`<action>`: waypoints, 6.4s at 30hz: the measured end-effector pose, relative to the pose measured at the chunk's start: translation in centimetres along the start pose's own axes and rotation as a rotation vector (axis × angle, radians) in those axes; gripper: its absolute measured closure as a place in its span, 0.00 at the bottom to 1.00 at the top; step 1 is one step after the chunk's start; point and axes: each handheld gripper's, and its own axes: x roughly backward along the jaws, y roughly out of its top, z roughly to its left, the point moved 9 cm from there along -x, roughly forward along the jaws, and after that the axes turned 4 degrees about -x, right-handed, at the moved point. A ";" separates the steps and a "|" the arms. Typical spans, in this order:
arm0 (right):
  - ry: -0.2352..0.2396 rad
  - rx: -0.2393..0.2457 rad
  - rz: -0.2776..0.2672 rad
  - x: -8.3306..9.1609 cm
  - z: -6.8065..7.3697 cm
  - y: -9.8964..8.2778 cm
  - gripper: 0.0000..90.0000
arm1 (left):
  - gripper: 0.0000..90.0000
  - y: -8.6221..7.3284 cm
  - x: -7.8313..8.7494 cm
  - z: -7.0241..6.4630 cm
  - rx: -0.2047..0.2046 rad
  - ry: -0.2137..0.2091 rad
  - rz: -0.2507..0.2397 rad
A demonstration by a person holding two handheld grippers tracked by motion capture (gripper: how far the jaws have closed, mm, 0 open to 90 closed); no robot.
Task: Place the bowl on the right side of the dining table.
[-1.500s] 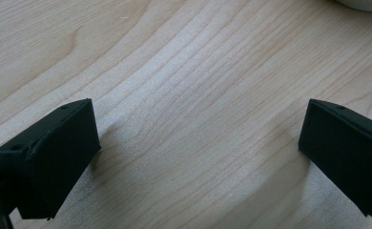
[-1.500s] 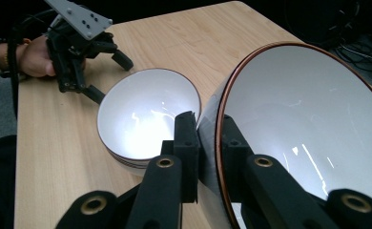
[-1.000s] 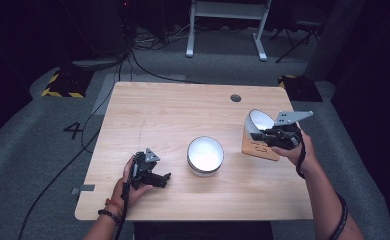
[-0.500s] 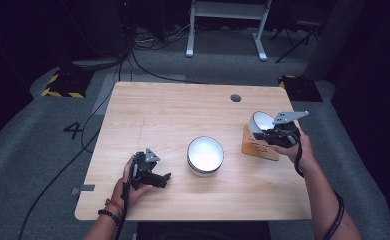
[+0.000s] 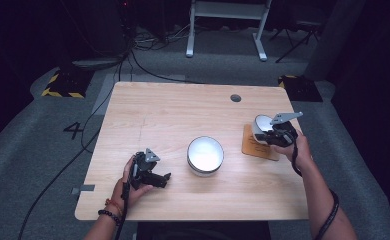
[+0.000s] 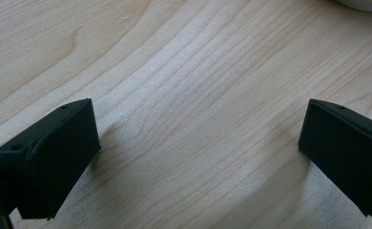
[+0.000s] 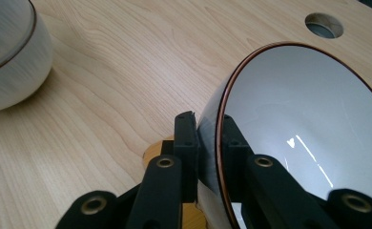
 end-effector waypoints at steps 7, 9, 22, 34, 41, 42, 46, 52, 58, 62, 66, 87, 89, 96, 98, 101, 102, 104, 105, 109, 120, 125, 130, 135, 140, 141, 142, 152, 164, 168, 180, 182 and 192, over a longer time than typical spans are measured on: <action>-0.013 0.000 0.022 -1.1 -0.3 -0.4 0.91 | 0.00 0.0 0.0 0.0 -0.002 0.000 0.000; -0.019 0.001 0.037 -1.4 -0.4 -0.7 0.91 | 0.00 0.0 0.0 0.0 0.000 0.000 0.000; -0.023 0.014 0.064 -2.0 -0.2 -1.2 0.92 | 0.00 0.0 0.0 0.0 0.001 0.002 0.000; 0.026 -0.017 0.046 -2.4 0.4 -1.2 0.87 | 0.00 0.0 0.0 0.0 0.001 0.001 0.001; 0.020 -0.037 0.030 -2.0 0.2 -1.1 0.81 | 0.00 0.0 0.0 0.0 0.001 0.001 0.000; 0.020 -0.037 0.019 -1.8 0.2 -1.0 0.80 | 0.00 0.0 0.0 0.0 0.001 0.001 0.001; 0.014 -0.045 0.008 -1.4 0.1 -0.8 0.78 | 0.00 0.0 0.0 0.0 0.001 0.000 0.003; 0.004 -0.049 -0.011 -0.7 0.0 -0.4 0.71 | 0.00 0.0 0.0 0.0 0.000 0.001 0.000; 0.009 -0.051 -0.040 0.2 0.5 0.3 0.64 | 0.00 0.0 0.0 0.0 0.001 0.002 0.000; 0.006 -0.039 -0.042 0.6 0.7 0.6 0.60 | 0.00 0.0 0.0 0.0 0.001 0.002 0.000; 0.017 -0.034 -0.052 0.7 1.2 0.9 0.57 | 0.00 0.0 0.0 0.0 0.001 0.002 0.000; -0.010 0.029 -0.062 1.0 3.4 2.4 0.29 | 0.00 0.0 0.0 0.0 0.001 0.002 0.000; -0.018 0.031 -0.057 1.1 3.5 2.2 0.28 | 0.00 0.0 0.0 0.0 0.001 0.000 0.003; -0.067 0.060 -0.047 2.0 3.4 2.0 0.23 | 0.00 0.0 0.0 0.0 0.001 0.000 0.002; -0.081 0.076 -0.041 2.2 3.5 2.0 0.23 | 0.00 0.0 0.0 0.0 -0.001 -0.001 0.003; -0.087 0.086 -0.037 2.4 3.6 2.0 0.23 | 0.00 0.0 0.0 0.0 0.002 0.001 0.000; -0.082 0.081 -0.044 2.7 3.9 2.0 0.23 | 0.00 0.0 0.0 0.0 0.001 0.001 0.000; -0.081 0.086 -0.035 2.8 4.1 1.8 0.23 | 0.00 0.0 0.0 0.0 0.002 0.003 0.000; -0.086 0.088 -0.029 2.9 4.1 1.7 0.24 | 0.00 0.0 0.0 0.0 0.003 0.003 0.000; -0.099 0.094 -0.019 3.1 4.3 1.3 0.23 | 0.00 0.0 0.0 0.0 0.003 0.003 0.000; -0.122 0.114 -0.011 4.8 4.9 -0.7 0.23 | 0.00 0.0 0.0 0.0 0.003 0.003 0.000; -0.138 0.130 0.001 5.0 5.1 -1.8 0.22 | 0.00 0.0 0.0 0.0 0.004 0.004 -0.001; -0.175 0.142 -0.009 5.5 5.3 -2.4 0.23 | 0.00 0.0 0.0 0.0 0.006 0.005 -0.001; -0.189 0.129 -0.002 5.8 5.3 -3.0 0.22 | 0.00 0.0 0.0 0.0 0.006 0.005 -0.001; -0.192 0.128 0.003 5.9 5.2 -3.9 0.22 | 0.00 0.0 0.0 0.0 0.006 0.004 -0.001; -0.203 0.117 0.000 5.9 5.1 -4.2 0.22 | 0.00 0.0 0.0 0.0 0.003 0.005 -0.002; -0.191 0.114 0.001 6.0 5.2 -4.4 0.22 | 0.00 0.0 0.0 0.0 0.003 0.005 -0.002; -0.202 0.110 0.014 6.1 4.6 -6.3 0.22 | 0.00 0.0 0.0 0.0 0.005 0.005 0.000; -0.223 0.122 0.053 5.9 4.1 -8.7 0.22 | 0.00 0.0 0.0 0.0 0.005 0.005 -0.001; -0.232 0.119 0.068 5.9 3.8 -9.3 0.22 | 0.00 0.0 0.0 0.0 0.006 0.005 0.000; -0.220 0.079 0.082 5.2 3.0 -11.7 0.21 | 0.00 0.0 0.0 0.0 0.006 0.005 0.000; -0.220 0.064 0.081 5.1 2.9 -12.1 0.21 | 0.00 0.0 0.0 0.0 0.005 0.005 -0.001; -0.187 -0.007 0.051 4.9 2.6 -13.6 0.20 | 0.00 0.0 0.0 0.0 0.005 0.005 0.000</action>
